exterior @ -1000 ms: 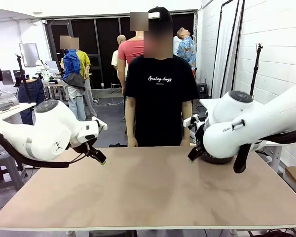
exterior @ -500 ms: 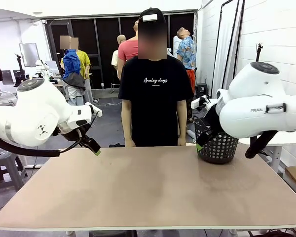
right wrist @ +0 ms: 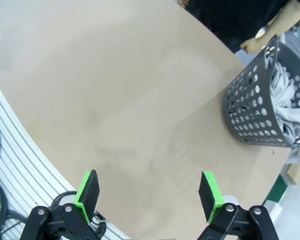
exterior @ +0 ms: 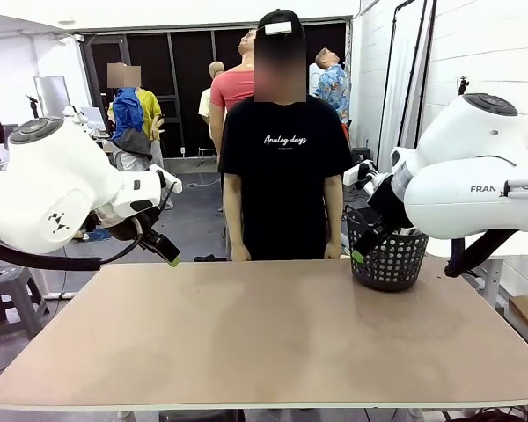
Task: Fold the training pants.
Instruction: Grab both ends of the Training pants handed by a person.
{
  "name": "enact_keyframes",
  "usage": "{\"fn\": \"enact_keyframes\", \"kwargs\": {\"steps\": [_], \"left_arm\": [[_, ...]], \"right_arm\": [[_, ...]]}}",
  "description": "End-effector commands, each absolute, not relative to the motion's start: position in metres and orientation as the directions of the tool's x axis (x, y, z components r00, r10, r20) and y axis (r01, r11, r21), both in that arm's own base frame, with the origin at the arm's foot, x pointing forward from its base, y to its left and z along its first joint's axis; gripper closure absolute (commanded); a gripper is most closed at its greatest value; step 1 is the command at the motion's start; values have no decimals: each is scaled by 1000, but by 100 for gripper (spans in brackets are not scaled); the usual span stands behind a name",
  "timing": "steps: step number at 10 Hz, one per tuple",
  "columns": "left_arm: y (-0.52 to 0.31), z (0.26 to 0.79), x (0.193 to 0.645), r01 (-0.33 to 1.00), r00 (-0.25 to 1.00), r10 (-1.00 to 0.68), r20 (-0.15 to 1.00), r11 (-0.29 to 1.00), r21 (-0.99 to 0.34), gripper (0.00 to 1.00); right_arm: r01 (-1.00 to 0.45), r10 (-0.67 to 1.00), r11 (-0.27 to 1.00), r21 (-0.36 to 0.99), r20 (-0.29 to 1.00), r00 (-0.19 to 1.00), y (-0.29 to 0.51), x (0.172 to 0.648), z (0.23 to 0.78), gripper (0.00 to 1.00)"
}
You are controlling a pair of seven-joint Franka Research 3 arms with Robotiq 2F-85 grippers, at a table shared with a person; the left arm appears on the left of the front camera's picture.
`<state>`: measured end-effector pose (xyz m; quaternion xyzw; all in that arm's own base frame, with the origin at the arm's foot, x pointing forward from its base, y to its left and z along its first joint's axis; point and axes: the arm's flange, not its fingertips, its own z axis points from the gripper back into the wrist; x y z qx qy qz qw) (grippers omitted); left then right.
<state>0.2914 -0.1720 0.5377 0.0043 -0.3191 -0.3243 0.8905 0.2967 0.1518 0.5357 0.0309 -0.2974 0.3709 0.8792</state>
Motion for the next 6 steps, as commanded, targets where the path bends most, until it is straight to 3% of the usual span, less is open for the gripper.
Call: {"fn": "enact_keyframes", "kwargs": {"steps": [1, 6], "left_arm": [[-167, 524, 265, 559, 582, -561, 589, 802, 211, 0], [-170, 544, 274, 538, 598, -552, 581, 814, 220, 0]], "right_arm": [[-705, 645, 693, -151, 566, 513, 145, 286, 531, 0], [-646, 615, 742, -177, 561, 553, 136, 296, 545, 0]]}}
